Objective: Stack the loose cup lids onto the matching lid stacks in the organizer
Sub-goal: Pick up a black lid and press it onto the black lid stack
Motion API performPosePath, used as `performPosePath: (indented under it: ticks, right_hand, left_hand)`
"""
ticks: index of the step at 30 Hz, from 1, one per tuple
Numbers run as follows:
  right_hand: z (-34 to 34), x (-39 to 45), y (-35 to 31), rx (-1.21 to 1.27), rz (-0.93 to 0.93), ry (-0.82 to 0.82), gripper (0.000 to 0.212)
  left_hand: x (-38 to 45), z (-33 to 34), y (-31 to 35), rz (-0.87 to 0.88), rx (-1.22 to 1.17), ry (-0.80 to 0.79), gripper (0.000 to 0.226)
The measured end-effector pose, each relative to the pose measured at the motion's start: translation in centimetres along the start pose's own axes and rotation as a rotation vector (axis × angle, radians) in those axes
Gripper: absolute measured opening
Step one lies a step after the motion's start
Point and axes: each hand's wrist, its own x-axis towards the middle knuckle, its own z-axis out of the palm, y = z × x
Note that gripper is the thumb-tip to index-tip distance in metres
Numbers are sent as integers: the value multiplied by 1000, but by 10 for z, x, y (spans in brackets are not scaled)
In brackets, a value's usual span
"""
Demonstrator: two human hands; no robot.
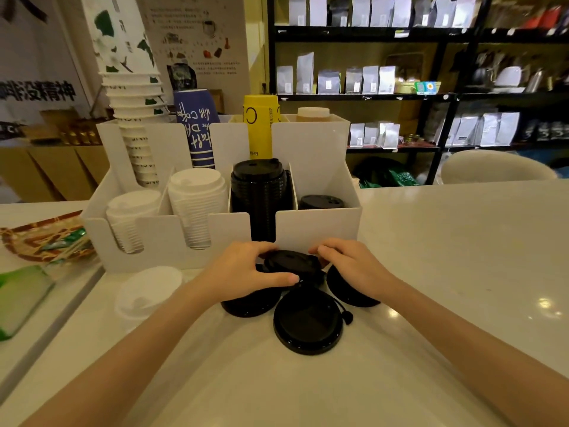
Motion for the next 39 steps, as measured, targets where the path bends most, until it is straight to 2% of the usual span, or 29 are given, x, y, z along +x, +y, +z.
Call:
performPosePath:
  ticks: [3, 6, 10, 14, 20, 27, 32, 39]
  right_hand:
    - [-6, 1, -12, 132, 25, 57, 27]
    - [-13, 4, -30, 209, 23, 102, 33]
    - [-26, 15, -59, 271, 9, 161, 38]
    - [-36, 36, -87, 280, -82, 275, 38]
    - [-34, 65, -114, 376, -128, 402, 35]
    - [-14, 82, -112, 495, -172, 254, 30]
    - [-12, 96, -97, 522, -79, 161, 48]
    - [-5, 105, -83, 541, -19, 141, 47]
  left_hand:
    - [0, -13, 5, -8, -56, 4, 92]
    - [-3, -33, 16, 46, -139, 36, 84]
    - [-3, -62, 28, 88, -155, 180, 78]
    - [2, -87, 35, 154, -138, 320, 79]
    - [20, -104, 30, 147, -113, 526, 79]
    - [44, -89, 11, 89, -164, 664, 72]
    - [54, -78, 0, 54, -144, 650, 64]
    - [60, -70, -4, 30, -116, 632, 57]
